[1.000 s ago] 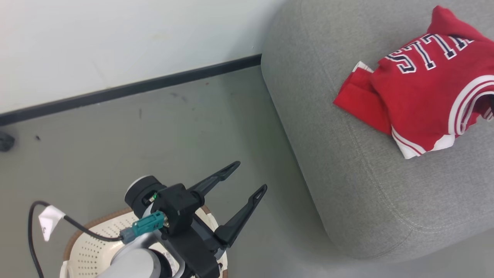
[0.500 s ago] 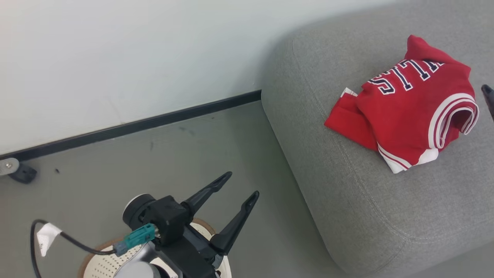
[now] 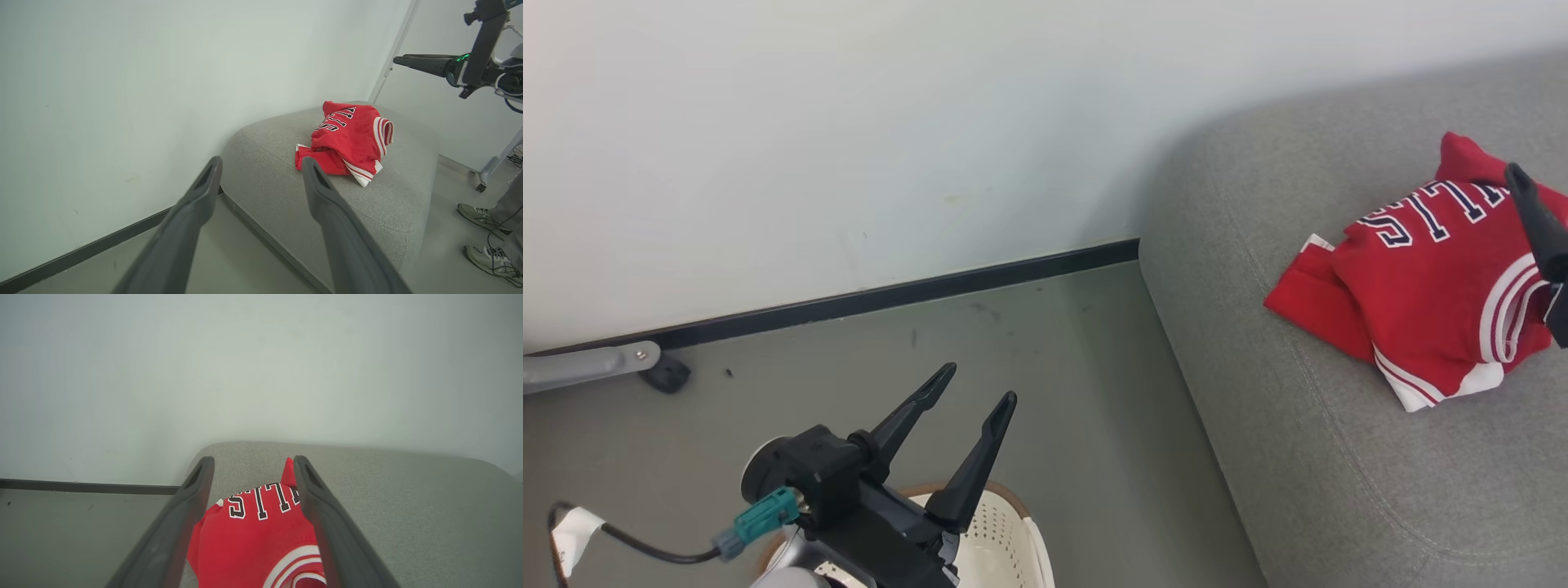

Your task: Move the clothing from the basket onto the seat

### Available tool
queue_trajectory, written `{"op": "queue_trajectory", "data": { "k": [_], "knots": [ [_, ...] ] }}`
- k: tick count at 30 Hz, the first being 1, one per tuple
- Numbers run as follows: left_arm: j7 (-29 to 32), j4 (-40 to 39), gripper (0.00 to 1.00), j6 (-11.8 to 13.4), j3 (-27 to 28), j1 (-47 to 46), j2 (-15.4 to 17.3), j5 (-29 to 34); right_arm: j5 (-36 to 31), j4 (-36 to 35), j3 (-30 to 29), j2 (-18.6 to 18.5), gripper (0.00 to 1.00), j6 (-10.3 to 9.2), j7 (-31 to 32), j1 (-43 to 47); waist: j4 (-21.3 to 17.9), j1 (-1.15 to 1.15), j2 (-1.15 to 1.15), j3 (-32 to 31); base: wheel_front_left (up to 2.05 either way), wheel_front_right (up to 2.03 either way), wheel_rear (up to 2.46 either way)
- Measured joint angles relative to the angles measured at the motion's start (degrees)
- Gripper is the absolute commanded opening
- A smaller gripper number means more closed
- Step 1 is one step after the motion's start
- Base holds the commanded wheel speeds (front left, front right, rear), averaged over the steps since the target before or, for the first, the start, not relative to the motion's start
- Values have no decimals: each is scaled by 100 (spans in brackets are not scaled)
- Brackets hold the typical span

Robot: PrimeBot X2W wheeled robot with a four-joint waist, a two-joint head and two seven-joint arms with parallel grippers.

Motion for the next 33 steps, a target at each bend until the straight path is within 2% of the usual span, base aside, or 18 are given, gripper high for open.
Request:
{"op": "queue_trajectory", "data": {
  "k": [6, 12, 19, 26, 33],
  "knots": [
    [-169, 90, 100, 174, 176, 290, 0, -112, 152, -392, -153, 12, 100, -200, -587, 846, 311, 0, 0, -181, 0, 0, 0],
    [-313, 103, 100, 336, 358, 549, 52, -204, 277, -844, -297, 187, 100, -376, -1138, 1511, 598, 0, 0, -372, 0, 0, 0],
    [-512, 110, 100, 576, 689, 905, 73, -310, 314, -1319, -320, 490, 100, -454, -1757, 2185, 860, 0, 0, -549, 0, 0, 0],
    [-644, 166, 100, 679, 964, 1273, 166, -300, 303, -1515, -342, 847, 100, -553, -2284, 2668, 992, 0, 0, -645, 0, 0, 0],
    [-748, 203, 100, 781, 1411, 1685, 115, -264, 199, -1454, -348, 1167, 100, -603, -2461, 3155, 981, 0, 1, -722, 0, 0, 0]
  ]
}}
